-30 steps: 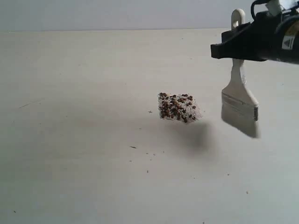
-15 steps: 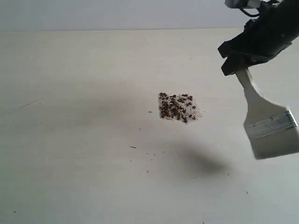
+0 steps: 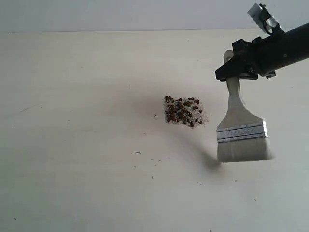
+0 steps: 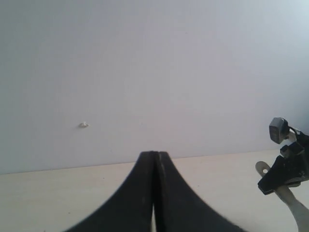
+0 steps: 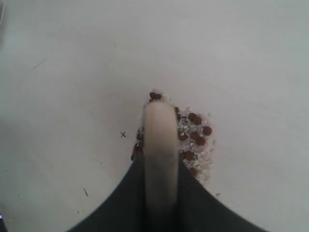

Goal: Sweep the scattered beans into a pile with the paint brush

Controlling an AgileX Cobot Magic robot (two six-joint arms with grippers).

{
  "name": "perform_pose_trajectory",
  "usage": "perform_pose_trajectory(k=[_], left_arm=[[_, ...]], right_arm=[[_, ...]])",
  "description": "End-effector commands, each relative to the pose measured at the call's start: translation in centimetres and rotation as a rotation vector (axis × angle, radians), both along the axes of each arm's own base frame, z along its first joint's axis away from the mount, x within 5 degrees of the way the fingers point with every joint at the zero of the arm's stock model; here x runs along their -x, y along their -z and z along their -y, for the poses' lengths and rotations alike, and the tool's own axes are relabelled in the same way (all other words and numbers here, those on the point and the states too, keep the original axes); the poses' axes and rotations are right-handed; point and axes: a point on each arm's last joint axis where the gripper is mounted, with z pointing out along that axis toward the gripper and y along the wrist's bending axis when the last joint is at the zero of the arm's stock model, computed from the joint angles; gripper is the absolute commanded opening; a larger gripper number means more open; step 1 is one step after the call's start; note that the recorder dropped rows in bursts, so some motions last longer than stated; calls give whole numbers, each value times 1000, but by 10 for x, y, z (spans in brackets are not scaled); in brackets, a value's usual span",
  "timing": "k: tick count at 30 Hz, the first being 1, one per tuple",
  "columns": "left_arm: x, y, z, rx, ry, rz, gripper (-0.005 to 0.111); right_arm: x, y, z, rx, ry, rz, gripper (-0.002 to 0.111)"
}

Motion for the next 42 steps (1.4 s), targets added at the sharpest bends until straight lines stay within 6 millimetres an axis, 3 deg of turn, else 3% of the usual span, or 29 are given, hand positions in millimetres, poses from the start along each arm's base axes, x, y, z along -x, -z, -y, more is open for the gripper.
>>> perform_pose_trajectory(k=[1, 12, 23, 27, 33, 36, 38, 42], left_arm=[[1, 0, 0, 2, 0, 6, 0], [1, 0, 0, 2, 0, 6, 0], [1, 0, 0, 2, 0, 6, 0], [1, 0, 0, 2, 0, 6, 0], [1, 0, 0, 2, 0, 6, 0], [1, 0, 0, 2, 0, 6, 0], [1, 0, 0, 2, 0, 6, 0], [1, 0, 0, 2, 0, 6, 0]], right_arm=[[-6, 17, 3, -3, 47, -12, 0], [-11, 27, 9, 79, 88, 12, 1], [-15, 36, 22, 239, 167, 15, 39], [-18, 38, 28, 298, 229, 18, 44], [-21, 27, 35, 344, 316, 39, 40], [-16, 7, 38, 382, 326, 63, 23], [-7, -10, 39, 401, 347, 113, 4], [24, -41, 45, 451, 469, 241, 0]])
